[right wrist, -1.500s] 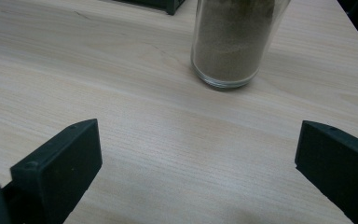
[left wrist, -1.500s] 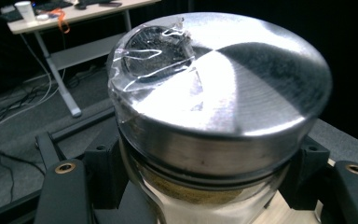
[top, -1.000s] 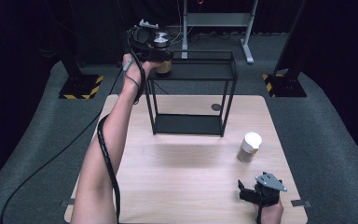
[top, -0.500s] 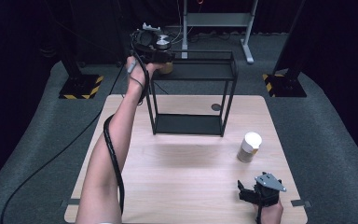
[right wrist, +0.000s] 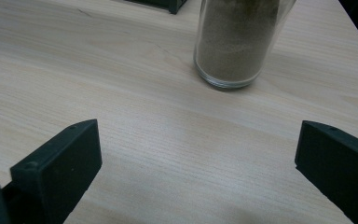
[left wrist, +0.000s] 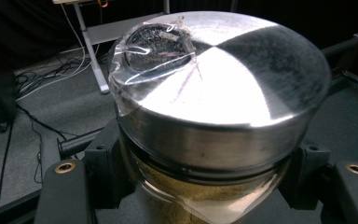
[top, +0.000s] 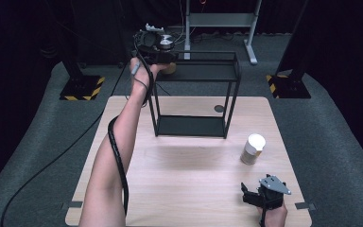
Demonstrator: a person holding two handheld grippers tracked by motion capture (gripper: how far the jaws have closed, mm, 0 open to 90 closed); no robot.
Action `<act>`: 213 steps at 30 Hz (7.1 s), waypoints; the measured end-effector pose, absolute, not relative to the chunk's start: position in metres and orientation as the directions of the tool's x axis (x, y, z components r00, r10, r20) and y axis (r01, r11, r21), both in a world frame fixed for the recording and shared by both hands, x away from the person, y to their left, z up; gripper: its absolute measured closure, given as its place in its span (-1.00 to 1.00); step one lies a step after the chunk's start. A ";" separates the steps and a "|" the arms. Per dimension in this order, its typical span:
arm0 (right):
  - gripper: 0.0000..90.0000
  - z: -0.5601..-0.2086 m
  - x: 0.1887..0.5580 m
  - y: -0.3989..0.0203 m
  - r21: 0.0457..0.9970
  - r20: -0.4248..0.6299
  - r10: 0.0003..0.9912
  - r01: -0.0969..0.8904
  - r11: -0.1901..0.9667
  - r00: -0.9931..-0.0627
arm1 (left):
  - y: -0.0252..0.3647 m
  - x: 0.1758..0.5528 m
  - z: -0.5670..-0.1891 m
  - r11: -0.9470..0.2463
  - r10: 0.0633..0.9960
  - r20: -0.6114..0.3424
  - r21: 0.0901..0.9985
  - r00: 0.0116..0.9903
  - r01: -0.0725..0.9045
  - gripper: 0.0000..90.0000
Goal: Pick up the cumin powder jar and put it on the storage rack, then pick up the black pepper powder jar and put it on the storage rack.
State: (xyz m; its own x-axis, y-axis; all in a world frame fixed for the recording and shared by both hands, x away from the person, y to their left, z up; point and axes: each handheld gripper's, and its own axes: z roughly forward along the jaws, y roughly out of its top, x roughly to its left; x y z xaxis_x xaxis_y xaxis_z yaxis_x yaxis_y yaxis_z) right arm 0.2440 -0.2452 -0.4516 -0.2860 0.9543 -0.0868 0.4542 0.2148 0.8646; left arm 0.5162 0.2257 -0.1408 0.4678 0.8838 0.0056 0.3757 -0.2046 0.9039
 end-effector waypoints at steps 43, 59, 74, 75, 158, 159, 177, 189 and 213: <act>-1.00 -0.452 0.244 -0.246 0.865 -0.084 0.952 0.452 0.216 -0.294 | 0.237 0.422 -0.161 -0.472 0.813 0.263 0.819 0.519 0.325 -1.00; -1.00 -0.451 0.244 -0.242 0.860 -0.107 0.951 0.453 0.235 -0.289 | 0.286 0.351 -0.312 -0.440 0.859 0.205 0.764 0.470 0.472 -1.00; -1.00 -0.446 0.251 -0.231 0.828 -0.143 0.951 0.493 0.266 -0.274 | 0.305 0.325 -0.430 -0.278 0.908 -0.005 0.740 0.418 0.612 -1.00; -1.00 -0.446 0.252 -0.231 0.826 -0.143 0.951 0.496 0.267 -0.274 | 0.303 0.324 -0.430 -0.281 0.913 0.009 0.738 0.407 0.614 -1.00; -1.00 -0.453 0.341 -0.250 0.926 -0.010 0.961 0.361 0.113 -0.276 | 0.298 0.327 -0.432 -0.242 0.933 -0.003 0.734 0.360 0.635 -0.99; -1.00 -0.454 0.341 -0.248 0.927 -0.024 0.961 0.353 0.125 -0.276 | 0.298 0.327 -0.432 -0.243 0.933 -0.003 0.734 0.360 0.635 -0.99; -0.34 -0.457 0.342 -0.247 0.940 -0.026 0.967 0.324 0.110 -0.252 | 0.299 0.327 -0.432 -0.245 0.932 -0.003 0.734 0.363 0.634 -0.99; -0.34 -0.451 0.332 -0.250 0.944 -0.002 0.965 0.319 0.089 -0.263 | 0.299 0.327 -0.432 -0.250 0.930 -0.001 0.733 0.369 0.633 -0.99; -0.34 -0.424 0.315 -0.252 0.954 -0.009 0.938 0.278 0.112 -0.348 | 0.298 0.327 -0.432 -0.254 0.929 0.003 0.732 0.371 0.632 -0.99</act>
